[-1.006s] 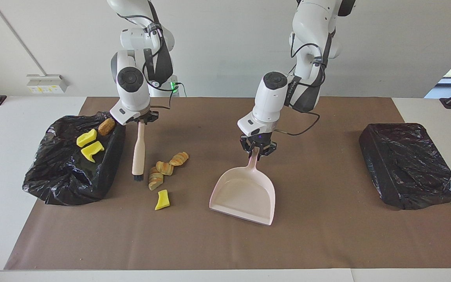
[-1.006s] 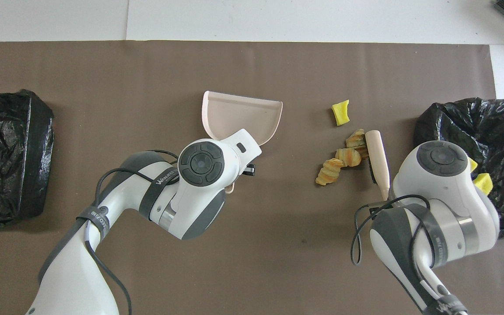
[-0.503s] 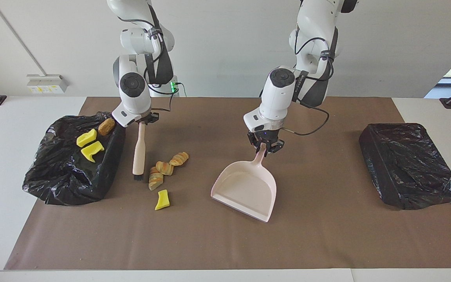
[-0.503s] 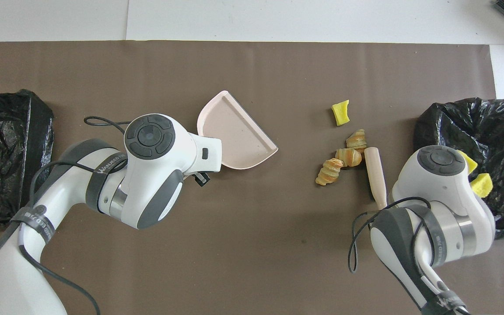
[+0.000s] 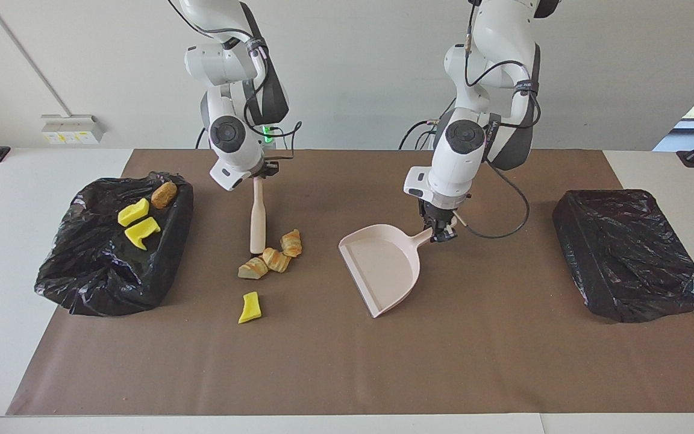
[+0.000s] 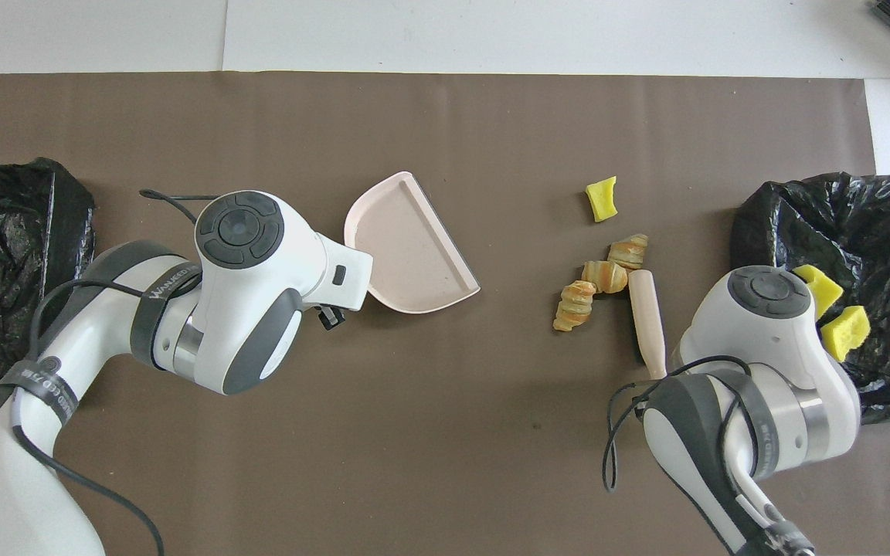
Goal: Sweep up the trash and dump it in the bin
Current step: 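Sweep the croissant pieces into the dustpan with the brush in the right gripper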
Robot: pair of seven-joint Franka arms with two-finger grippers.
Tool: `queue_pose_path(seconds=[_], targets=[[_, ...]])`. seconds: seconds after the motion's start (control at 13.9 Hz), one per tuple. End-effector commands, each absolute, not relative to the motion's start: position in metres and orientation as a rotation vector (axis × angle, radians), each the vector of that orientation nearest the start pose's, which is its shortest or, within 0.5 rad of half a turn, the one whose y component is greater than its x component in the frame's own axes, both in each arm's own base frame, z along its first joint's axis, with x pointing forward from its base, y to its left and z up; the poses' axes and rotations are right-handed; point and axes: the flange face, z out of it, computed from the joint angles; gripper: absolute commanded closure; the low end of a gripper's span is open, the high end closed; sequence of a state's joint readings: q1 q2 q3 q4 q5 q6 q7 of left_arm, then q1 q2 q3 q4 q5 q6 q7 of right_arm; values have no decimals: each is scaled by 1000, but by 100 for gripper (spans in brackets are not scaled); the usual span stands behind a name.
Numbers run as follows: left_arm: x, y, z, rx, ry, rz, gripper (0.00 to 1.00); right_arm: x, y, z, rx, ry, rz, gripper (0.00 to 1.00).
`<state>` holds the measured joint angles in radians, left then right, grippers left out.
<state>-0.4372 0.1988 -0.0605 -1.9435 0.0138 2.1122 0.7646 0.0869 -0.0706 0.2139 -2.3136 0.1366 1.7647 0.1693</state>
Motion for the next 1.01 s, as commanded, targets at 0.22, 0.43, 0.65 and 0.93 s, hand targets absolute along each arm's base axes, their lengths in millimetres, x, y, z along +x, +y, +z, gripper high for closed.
queue_pose_path(seconds=[0.22,0.43,0.65,0.93], targets=[[484,-311,376,-2395,1972,15,100,403,198,348,-2933,-55,685,100],[487,-312,376,-2346,1980,-35,100,404,218,352,-2852,-21,667,100],[485,-310,373,-2346,1981,-30,100,421,231,398,-2915,-168,672,100],[485,-303,370,-2360,1967,-16,100,452,193,441,-3120,-284,659,100]])
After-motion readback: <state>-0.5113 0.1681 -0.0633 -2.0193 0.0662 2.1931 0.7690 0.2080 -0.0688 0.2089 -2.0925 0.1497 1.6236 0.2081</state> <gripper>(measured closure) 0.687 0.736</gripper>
